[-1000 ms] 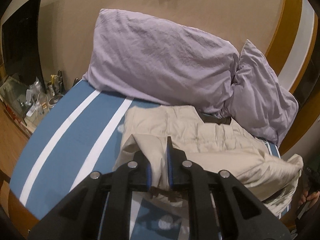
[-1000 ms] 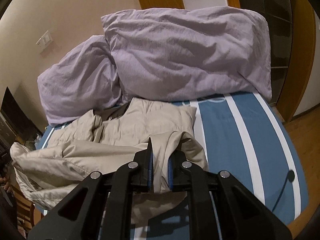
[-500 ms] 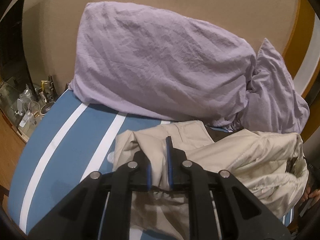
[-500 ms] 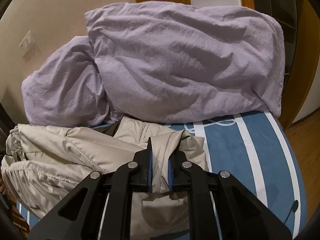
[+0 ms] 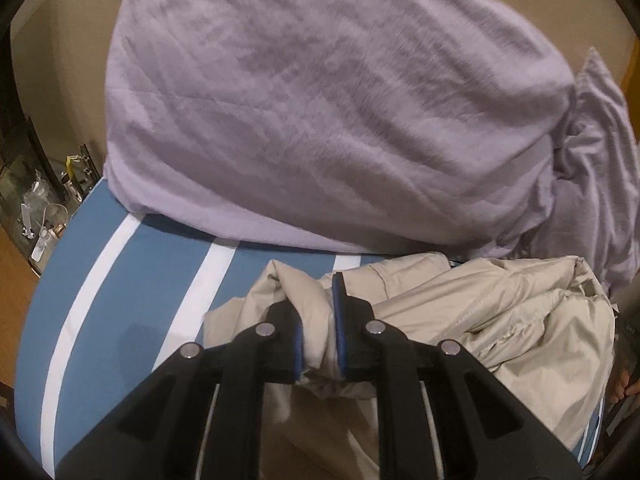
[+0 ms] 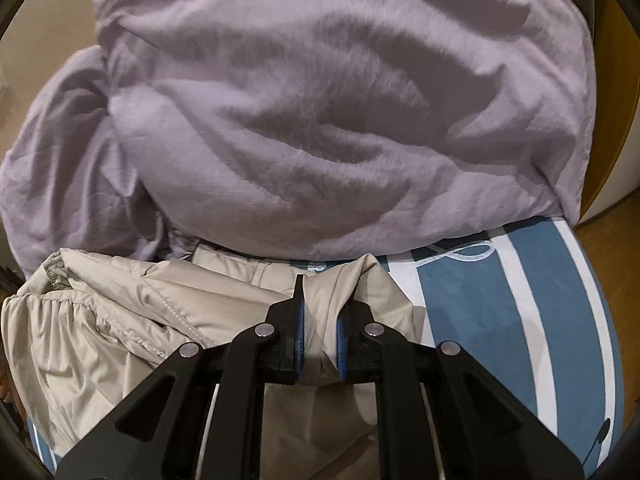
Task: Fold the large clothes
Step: 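Lift the hem with both grippers and fold it toward the collar, then lower the hem onto the jacket near the collar and open both grippers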
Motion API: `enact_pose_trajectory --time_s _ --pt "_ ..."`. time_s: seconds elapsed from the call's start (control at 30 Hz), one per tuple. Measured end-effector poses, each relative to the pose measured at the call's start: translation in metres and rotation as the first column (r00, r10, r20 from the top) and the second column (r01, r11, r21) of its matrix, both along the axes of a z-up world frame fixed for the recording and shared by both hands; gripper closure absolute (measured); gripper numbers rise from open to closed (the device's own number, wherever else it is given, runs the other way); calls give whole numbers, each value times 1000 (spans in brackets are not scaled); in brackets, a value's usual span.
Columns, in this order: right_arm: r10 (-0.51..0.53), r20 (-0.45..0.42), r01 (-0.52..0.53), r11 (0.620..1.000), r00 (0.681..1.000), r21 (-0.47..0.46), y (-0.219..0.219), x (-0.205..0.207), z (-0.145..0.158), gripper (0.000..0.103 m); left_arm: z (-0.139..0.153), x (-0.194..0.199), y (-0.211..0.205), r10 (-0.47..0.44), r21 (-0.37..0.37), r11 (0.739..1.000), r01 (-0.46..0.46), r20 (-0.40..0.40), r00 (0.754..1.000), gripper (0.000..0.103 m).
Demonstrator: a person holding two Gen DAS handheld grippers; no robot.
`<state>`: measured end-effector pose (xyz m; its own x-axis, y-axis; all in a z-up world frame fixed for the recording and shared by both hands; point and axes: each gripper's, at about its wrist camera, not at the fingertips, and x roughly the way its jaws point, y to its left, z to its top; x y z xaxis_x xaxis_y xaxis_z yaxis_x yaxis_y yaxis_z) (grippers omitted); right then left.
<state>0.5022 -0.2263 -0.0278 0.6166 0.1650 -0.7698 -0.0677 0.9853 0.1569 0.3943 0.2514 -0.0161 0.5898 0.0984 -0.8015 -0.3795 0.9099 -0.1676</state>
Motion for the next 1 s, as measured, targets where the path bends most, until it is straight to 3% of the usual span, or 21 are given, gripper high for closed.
enact_pose_trajectory --time_s 0.23,0.43,0.53,0.57,0.6,0.67,0.7,0.73,1.0 --pt "-16 -62 16 1000 998 3 1 27 -28 90 -25 37 2 0 16 1000 1 -55 998 86" --pt "-12 -100 15 999 995 32 -5 31 -30 83 -39 51 1 14 28 1000 -11 -99 995 84" --pt "-20 -77 22 1000 997 18 -8 24 -17 70 -34 48 1 13 13 1000 -12 -95 995 80" --pt "-32 -52 32 999 998 2 -9 19 -10 50 -31 46 2 14 10 1000 -13 -92 996 78" --pt "-46 -13 46 999 999 -15 -11 14 -1 30 -26 42 2 16 9 1000 -15 -86 996 75" --pt "-27 35 27 1000 999 -5 -10 5 13 27 -18 36 0 27 27 999 -25 -71 997 61" --pt "-10 41 10 1000 999 3 -7 0 18 27 -12 32 -1 41 55 998 -38 -59 997 42" --pt "7 46 -7 1000 999 12 -4 -3 22 27 -3 26 -3 63 107 993 -59 -33 997 29" --pt "241 18 -242 968 970 60 70 -30 24 27 20 9 -32 -1 89 996 -1 14 1000 29"
